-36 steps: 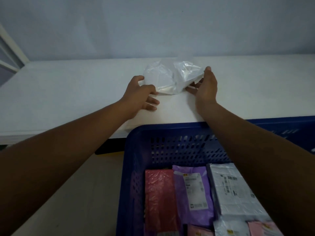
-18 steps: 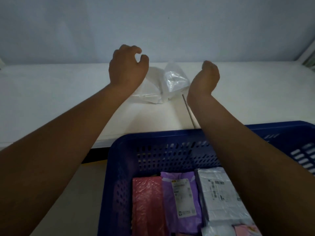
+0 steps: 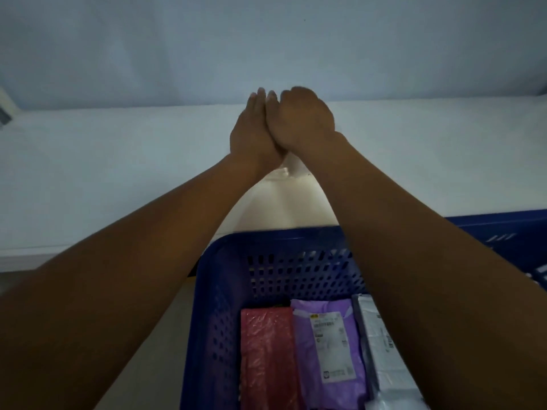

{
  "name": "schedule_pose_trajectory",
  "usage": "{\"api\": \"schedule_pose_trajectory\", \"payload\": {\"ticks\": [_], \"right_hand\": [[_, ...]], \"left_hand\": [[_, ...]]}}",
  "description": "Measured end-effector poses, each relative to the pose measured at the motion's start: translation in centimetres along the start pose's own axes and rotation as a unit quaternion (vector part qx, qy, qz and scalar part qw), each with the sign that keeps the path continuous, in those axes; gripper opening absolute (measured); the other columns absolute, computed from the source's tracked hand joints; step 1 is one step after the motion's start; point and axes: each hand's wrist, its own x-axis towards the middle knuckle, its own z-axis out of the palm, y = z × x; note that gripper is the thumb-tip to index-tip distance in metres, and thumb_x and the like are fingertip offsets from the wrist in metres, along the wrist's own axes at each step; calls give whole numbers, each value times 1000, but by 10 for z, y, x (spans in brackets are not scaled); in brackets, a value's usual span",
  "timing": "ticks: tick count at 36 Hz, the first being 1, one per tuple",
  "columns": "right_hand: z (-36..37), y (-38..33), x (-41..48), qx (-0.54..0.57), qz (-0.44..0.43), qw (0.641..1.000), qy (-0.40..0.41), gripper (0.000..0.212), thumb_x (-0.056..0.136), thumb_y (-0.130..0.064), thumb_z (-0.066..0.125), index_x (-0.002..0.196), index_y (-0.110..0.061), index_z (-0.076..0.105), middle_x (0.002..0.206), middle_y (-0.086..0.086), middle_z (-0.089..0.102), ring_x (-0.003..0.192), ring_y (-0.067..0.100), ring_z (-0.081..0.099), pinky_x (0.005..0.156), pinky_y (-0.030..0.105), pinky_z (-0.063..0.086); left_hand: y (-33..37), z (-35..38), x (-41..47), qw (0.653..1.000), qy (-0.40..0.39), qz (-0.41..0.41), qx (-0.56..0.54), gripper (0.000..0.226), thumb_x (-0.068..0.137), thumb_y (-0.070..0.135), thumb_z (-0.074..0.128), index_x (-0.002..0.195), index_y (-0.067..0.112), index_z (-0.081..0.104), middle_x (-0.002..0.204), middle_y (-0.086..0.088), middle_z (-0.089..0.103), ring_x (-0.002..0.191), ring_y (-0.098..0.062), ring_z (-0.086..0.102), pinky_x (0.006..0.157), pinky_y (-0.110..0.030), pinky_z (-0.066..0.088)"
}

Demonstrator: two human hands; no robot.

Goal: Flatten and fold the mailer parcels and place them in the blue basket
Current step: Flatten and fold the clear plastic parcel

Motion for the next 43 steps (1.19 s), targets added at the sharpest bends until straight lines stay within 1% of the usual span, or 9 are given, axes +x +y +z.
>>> {"api": "schedule_pose_trajectory", "payload": {"ticks": [2,4,7,11,16,21,28,34,43], "right_hand": [[13,10,-6,-23,-11,1000,-9,61,103,-43,18,115,-8,66,121,16,65,121,31,54,106,44,39],[24,19,-9,-40,-14,998,-40,65,100,-48,14,125,-12,63,133,14,60,134,29,45,113,47,30],[33,28,-13,-53,-15,996,-76,63,101,-50,12,137,-17,53,148,10,47,146,26,29,119,49,17],[37,35,-18,-52,-17,995,-79,61,102,-51,9,148,-24,39,160,5,31,151,22,16,122,50,6],[45,45,-27,-52,-7,996,-79,61,102,-51,4,155,-30,26,164,2,20,153,20,6,122,52,-2],[49,54,-34,-57,1,996,-64,60,103,-49,4,158,-28,18,166,3,13,154,19,2,122,51,-4],[60,60,-44,-78,-8,997,2,60,104,-47,4,159,-26,12,167,3,7,154,20,-1,123,49,-2],[61,62,-43,-65,-17,998,-6,57,105,-43,7,159,-25,10,167,4,5,154,19,-2,124,45,-2],[65,65,-39,-89,12,995,-44,57,105,-44,9,159,-27,0,167,3,-6,153,21,-9,124,45,-4]], "left_hand": [[-5,9,-6,1000,-3,15,0,86,95,48,54,159,13,8,167,-3,-1,153,-15,3,123,-27,10],[-6,18,-12,999,-3,38,8,88,94,51,54,159,11,9,167,-4,-1,153,-16,1,124,-31,8],[-9,25,-17,998,-11,52,20,80,98,49,44,158,9,10,167,-6,0,153,-17,-1,124,-36,4],[-8,28,-23,997,-30,57,40,77,101,47,38,158,10,3,166,-7,-3,153,-19,-6,124,-36,-3],[-9,35,-25,994,-29,72,79,75,101,52,28,158,13,-1,166,-7,-5,153,-20,-9,124,-40,-4],[-9,40,-23,996,-26,45,78,61,105,45,14,159,19,-1,167,-5,-5,153,-19,-9,124,-41,-5],[-8,41,-24,994,-24,40,101,59,106,44,6,159,19,1,167,-5,-5,153,-19,-8,124,-41,-5],[-8,42,-24,993,-29,34,113,59,106,45,5,159,20,-1,166,-5,-7,153,-20,-9,124,-41,-6],[-9,44,-25,993,-24,27,110,58,105,42,9,159,22,2,167,-6,-4,153,-22,-6,124,-44,-3]]}}
